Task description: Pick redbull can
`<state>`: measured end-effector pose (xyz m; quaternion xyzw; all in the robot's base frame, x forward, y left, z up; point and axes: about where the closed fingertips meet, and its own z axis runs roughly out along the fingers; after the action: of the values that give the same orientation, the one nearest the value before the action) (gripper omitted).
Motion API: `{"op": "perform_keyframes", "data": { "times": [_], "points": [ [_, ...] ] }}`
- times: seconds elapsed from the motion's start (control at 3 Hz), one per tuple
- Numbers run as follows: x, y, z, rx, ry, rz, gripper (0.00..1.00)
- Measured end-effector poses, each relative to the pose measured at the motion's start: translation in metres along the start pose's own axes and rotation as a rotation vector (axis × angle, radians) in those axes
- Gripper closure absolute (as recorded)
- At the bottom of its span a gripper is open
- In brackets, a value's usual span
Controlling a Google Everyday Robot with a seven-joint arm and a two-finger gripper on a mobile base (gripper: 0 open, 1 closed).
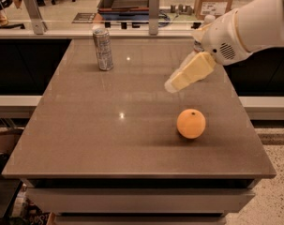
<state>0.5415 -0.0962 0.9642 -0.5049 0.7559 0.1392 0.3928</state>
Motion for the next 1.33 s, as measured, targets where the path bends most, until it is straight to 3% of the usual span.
{"op": "perform_keyframes", "data": {
  "times": [0.33, 0.67, 1.33],
  "points": [
    [-0.016, 0.015, 0.031, 0.029, -0.093, 0.080, 0.00],
    [-0.025, 0.002, 0.035, 0.086, -0.128, 0.079, 0.00],
    [-0.032, -0.011, 0.048, 0.097, -0.158, 0.094, 0.00]
  ]
}}
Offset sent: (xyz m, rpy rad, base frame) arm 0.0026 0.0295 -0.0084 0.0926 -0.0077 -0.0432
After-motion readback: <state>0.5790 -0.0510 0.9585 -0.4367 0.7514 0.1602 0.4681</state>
